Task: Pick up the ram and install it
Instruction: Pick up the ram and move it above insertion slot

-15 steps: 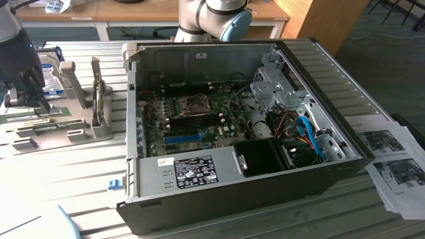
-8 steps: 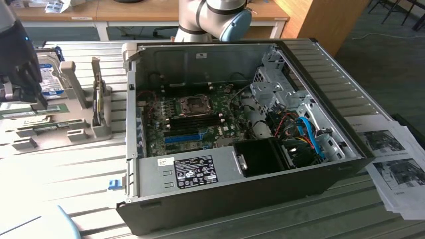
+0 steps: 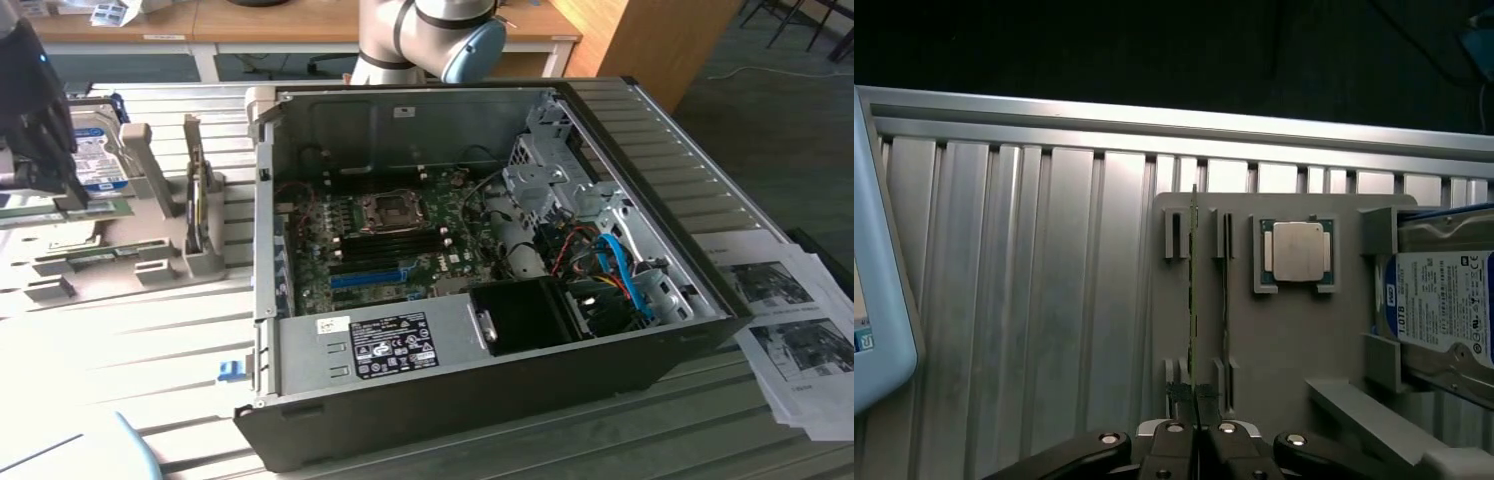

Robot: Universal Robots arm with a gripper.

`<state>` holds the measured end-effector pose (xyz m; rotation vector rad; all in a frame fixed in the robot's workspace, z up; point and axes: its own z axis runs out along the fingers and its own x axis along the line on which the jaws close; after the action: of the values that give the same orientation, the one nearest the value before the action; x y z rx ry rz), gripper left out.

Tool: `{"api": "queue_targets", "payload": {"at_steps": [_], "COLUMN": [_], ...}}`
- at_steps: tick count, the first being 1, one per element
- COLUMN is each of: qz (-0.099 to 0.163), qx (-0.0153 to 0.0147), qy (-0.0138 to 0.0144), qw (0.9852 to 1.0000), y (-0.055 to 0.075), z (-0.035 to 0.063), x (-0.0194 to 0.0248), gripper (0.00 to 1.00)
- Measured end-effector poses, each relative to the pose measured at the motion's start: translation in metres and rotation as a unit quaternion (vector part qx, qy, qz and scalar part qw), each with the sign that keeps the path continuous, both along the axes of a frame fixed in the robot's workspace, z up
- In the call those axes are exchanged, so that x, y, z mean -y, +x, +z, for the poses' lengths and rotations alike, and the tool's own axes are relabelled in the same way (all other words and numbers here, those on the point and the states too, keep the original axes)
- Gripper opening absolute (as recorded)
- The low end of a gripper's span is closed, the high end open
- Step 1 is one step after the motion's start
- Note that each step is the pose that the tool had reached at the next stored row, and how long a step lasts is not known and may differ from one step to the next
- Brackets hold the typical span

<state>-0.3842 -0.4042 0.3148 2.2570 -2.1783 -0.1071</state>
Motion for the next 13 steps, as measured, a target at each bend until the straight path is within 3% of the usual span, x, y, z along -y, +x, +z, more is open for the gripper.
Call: {"api": "queue_targets", "payload": {"at_steps": [13], "qz": [0.0], "qx": [0.0002], "qy": [0.0], "qw": [1.0], "y": [0.0], "z": [0.0264], "x": [0.0], "gripper": [0.11]}}
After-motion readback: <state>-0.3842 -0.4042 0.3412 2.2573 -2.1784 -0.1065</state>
